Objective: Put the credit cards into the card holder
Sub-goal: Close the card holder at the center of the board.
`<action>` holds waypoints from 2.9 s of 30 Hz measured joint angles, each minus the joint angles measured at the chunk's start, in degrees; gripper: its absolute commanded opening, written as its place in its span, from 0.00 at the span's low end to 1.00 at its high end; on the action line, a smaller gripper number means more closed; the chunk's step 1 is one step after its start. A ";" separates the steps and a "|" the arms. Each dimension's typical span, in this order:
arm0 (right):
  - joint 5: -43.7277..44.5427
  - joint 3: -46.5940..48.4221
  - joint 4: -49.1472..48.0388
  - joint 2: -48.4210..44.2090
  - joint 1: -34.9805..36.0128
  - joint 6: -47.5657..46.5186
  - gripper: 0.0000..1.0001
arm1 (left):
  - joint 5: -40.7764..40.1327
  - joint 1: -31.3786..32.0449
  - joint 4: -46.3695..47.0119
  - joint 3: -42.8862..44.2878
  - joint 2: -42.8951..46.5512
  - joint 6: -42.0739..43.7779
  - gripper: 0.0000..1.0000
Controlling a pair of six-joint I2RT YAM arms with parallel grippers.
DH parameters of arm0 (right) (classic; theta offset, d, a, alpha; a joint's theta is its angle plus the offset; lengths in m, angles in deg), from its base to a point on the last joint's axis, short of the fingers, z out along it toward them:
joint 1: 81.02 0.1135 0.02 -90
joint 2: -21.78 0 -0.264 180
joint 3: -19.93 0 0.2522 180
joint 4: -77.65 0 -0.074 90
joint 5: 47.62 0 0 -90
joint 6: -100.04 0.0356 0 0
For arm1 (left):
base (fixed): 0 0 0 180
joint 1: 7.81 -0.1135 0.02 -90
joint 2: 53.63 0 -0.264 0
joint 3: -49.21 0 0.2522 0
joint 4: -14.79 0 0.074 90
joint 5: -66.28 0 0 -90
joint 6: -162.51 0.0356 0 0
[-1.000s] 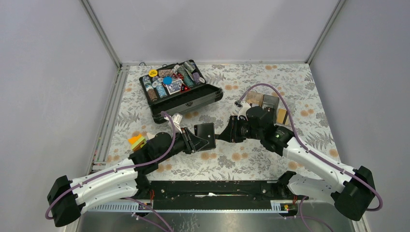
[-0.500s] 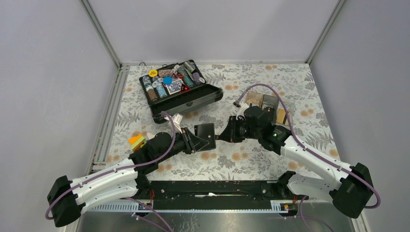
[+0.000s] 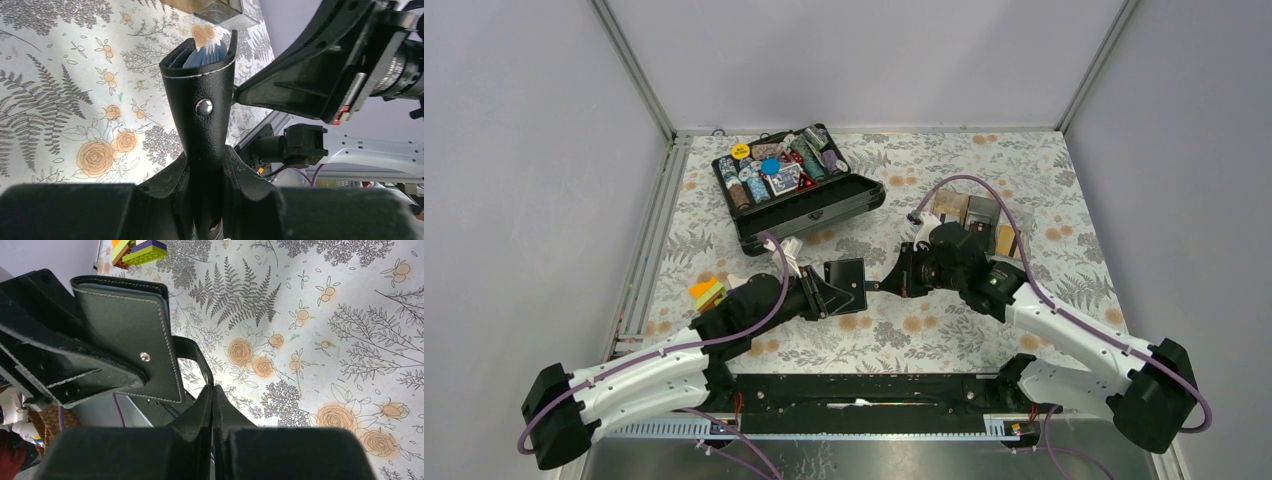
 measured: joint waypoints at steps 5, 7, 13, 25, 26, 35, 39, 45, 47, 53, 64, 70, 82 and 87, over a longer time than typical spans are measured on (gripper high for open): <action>-2.03 -0.20 -0.39 -1.88 0.00 -1.88 0.00 | -0.81 0.00 -2.29 0.83 -0.79 0.74 0.00; -3.74 -0.61 -1.40 -2.69 0.00 -1.95 0.00 | -0.76 0.00 -2.47 1.25 -1.75 1.05 0.00; -7.85 -1.18 -4.48 -2.67 0.00 -1.86 0.00 | 0.02 0.00 -1.73 1.86 -3.56 1.64 0.00; -10.75 -4.11 -12.11 0.00 0.00 0.39 0.00 | 3.17 -0.04 -0.11 2.03 -6.54 2.95 0.00; -10.78 -4.22 -12.50 0.22 0.00 0.68 0.00 | 3.45 -0.04 0.09 2.03 -6.82 2.99 0.00; -11.58 -4.52 -15.45 1.81 0.00 1.44 0.00 | 5.66 -0.04 2.05 2.05 -8.20 3.08 0.00; -11.74 -4.52 -15.91 2.23 0.00 1.66 0.00 | 5.99 -0.04 2.10 2.05 -8.35 3.19 0.00; -9.03 -4.50 -13.00 1.55 0.00 0.76 0.23 | 4.11 -0.04 1.09 2.05 -8.35 2.73 0.00; -7.82 -4.50 -11.30 0.85 0.00 0.48 0.33 | 2.91 -0.04 0.04 2.05 -8.35 2.60 0.00; -5.05 -4.55 -8.83 -0.04 0.02 -0.28 0.54 | -0.02 -0.04 -2.80 2.08 -8.35 2.16 0.00; -1.88 -4.57 -8.33 2.95 1.53 -0.31 0.46 | -0.90 -0.04 -3.13 2.08 -8.33 1.70 0.00; -1.44 -4.59 -8.17 4.48 1.95 -0.33 0.31 | -0.92 -0.04 -3.15 2.08 -8.31 1.68 0.00; -1.07 -4.59 -8.48 6.56 1.95 -0.35 0.20 | -0.92 -0.04 -3.15 2.08 -8.28 1.68 0.00; -0.96 -4.59 -8.90 6.80 1.95 -0.37 0.09 | -0.90 -0.04 -3.15 2.08 -8.28 1.70 0.00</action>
